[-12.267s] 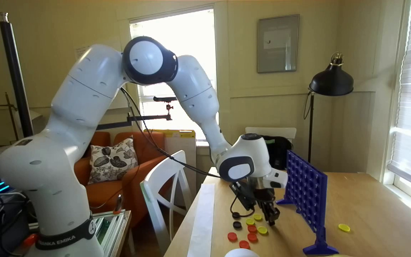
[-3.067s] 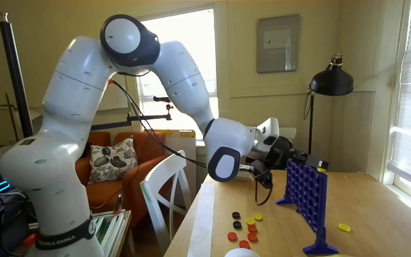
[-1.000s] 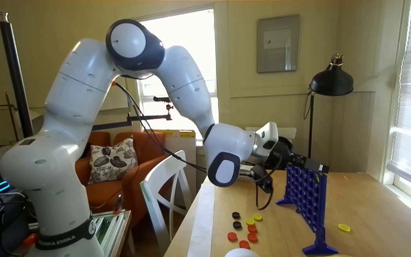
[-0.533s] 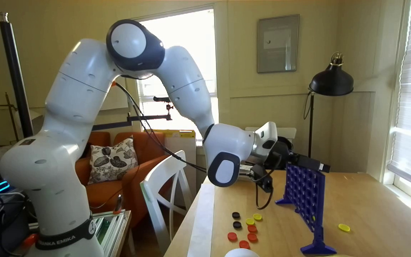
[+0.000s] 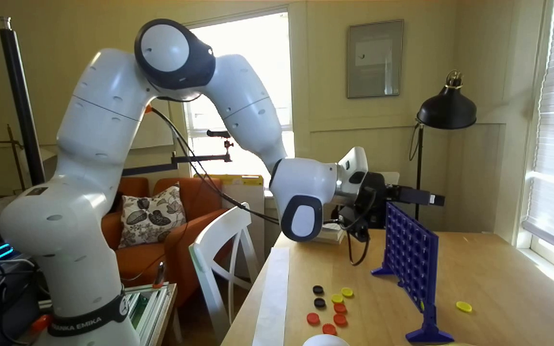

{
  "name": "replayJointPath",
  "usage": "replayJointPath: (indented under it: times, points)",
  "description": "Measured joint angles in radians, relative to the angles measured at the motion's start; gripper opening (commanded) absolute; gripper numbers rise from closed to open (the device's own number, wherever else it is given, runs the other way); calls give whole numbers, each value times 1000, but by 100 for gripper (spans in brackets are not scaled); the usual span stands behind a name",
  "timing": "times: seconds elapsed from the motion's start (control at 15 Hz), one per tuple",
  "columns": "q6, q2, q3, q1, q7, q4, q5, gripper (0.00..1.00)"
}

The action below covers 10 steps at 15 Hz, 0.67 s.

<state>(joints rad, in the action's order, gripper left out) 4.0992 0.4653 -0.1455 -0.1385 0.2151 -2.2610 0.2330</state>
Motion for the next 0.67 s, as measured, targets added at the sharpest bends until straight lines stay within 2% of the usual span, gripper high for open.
replayJointPath:
  times: [0.13, 0.27, 0.67]
  points:
    - [-36, -38, 12, 10, -11, -13, 0, 100]
    - [-127, -88, 28, 22, -34, -30, 0, 100]
    - [-534, -278, 81, 58, -117, -99, -36, 100]
